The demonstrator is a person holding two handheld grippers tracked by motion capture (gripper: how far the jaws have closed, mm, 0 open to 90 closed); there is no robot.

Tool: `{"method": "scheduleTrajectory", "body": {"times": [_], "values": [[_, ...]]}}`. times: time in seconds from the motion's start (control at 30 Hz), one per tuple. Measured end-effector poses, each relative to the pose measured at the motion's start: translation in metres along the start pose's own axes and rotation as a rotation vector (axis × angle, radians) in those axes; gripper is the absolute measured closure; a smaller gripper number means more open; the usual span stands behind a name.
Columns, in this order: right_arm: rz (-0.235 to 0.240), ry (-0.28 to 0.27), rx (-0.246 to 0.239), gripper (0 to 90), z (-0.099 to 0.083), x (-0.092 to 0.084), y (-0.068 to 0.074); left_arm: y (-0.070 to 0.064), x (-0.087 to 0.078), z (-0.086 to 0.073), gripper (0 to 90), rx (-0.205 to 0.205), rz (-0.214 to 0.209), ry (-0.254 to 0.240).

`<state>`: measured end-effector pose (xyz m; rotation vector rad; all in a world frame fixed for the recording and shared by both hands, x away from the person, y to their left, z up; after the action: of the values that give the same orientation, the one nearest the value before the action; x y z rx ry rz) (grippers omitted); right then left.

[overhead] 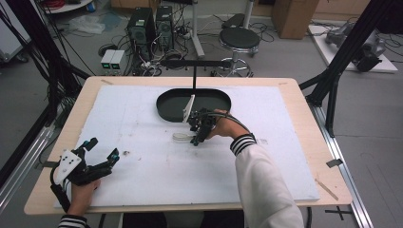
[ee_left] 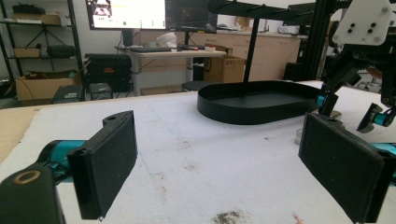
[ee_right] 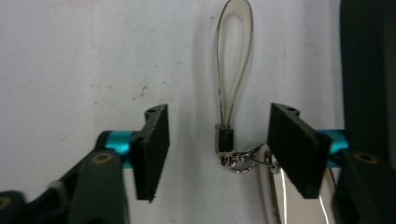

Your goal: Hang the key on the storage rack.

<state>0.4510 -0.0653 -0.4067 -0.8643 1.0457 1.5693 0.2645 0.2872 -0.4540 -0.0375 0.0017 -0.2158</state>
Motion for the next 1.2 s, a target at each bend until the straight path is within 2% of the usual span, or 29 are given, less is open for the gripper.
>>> {"method": "scheduleTrajectory", "body": {"times": [0.07, 0.1, 0.23, 0.67, 0.7, 0.73, 1.03, 1.2], "values": [[-0.006, 0.013, -0.004, 44.0, 0.001, 0.001, -0.001, 0.000, 0.000, 0.000, 11.9, -0.001, -0.001, 0.000], [-0.014, 0.022, -0.002, 49.1, 0.001, 0.003, -0.002, 0.000, 0.000, 0.000, 11.9, 0.001, 0.001, 0.000], [0.002, 0.034, 0.009, 56.4, 0.002, 0.004, -0.004, 0.000, 0.000, 0.000, 12.0, 0.004, 0.000, 0.001], [-0.007, 0.082, 0.002, 68.0, 0.003, 0.009, -0.006, 0.000, 0.000, 0.000, 12.0, 0.000, 0.001, -0.003], [-0.022, 0.109, -0.015, 73.4, 0.004, 0.010, -0.005, 0.000, 0.000, 0.000, 12.0, -0.001, 0.000, -0.006], [-0.022, 0.111, -0.017, 75.8, 0.004, 0.010, -0.005, 0.000, 0.000, 0.000, 11.9, -0.001, 0.000, -0.006], [-0.030, 0.145, -0.037, 81.2, 0.007, 0.013, -0.003, 0.000, -0.001, 0.000, 12.0, -0.001, 0.001, -0.009], [-0.020, 0.137, -0.020, 81.4, 0.007, 0.012, -0.003, 0.000, -0.001, 0.000, 12.0, -0.001, 0.001, -0.009]]}}
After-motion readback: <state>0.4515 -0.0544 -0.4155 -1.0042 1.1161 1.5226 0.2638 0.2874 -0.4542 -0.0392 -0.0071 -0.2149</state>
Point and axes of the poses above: each handheld gripper's, and its own axes: x roughly forward along the jaws, z roughly out of its top, y roughly to its left, the point moved 1 cm from there along x, roughly forward along the jaws, and after that the axes turned 13 degrees about z, right-handed, at the moved point
